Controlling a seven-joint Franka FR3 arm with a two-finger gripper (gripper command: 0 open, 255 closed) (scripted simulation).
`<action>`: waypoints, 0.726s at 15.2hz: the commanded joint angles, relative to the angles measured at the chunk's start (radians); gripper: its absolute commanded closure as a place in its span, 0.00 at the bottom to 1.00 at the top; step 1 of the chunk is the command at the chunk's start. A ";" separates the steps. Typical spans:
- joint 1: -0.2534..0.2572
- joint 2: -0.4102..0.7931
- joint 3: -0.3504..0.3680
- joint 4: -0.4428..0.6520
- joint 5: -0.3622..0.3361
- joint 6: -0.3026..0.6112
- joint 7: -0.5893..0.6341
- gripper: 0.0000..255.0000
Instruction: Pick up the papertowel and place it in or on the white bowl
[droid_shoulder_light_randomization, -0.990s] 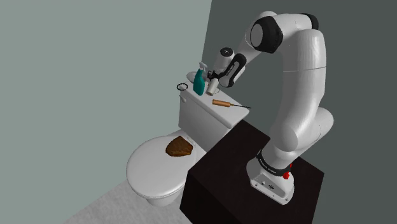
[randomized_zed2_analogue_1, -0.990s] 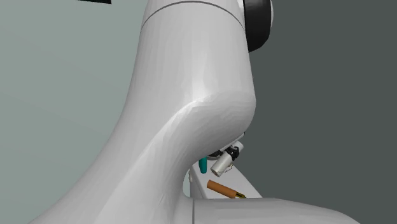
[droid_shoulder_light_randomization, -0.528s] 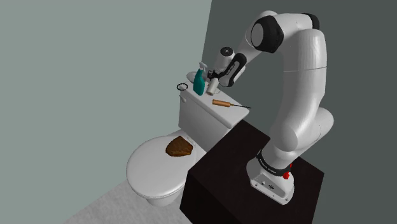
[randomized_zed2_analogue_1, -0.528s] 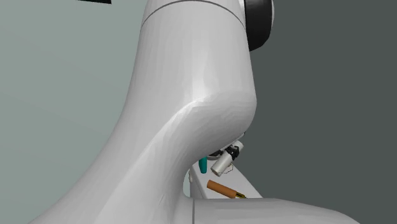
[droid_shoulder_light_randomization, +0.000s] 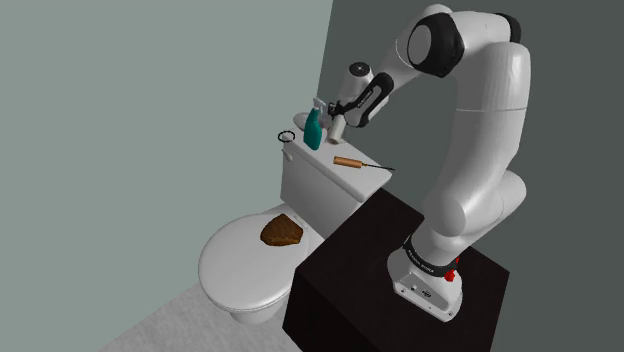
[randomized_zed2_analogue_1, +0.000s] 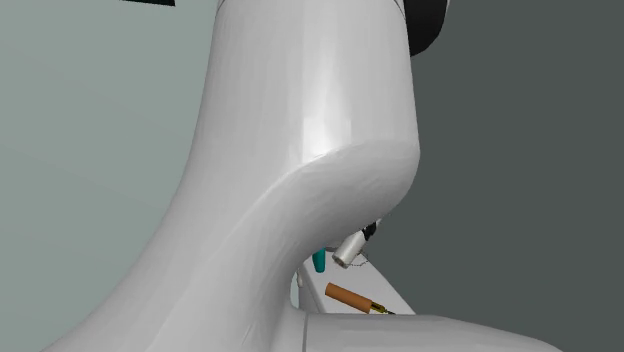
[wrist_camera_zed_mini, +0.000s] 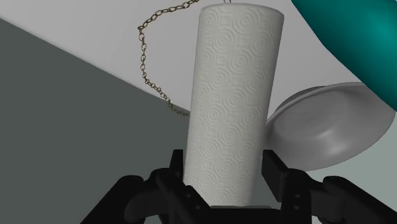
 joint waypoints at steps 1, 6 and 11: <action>-0.012 -0.021 0.014 -0.003 0.010 -0.018 -0.018 1.00; -0.037 -0.079 0.049 -0.011 0.041 -0.069 -0.062 1.00; -0.058 -0.132 0.080 -0.013 0.075 -0.120 -0.107 1.00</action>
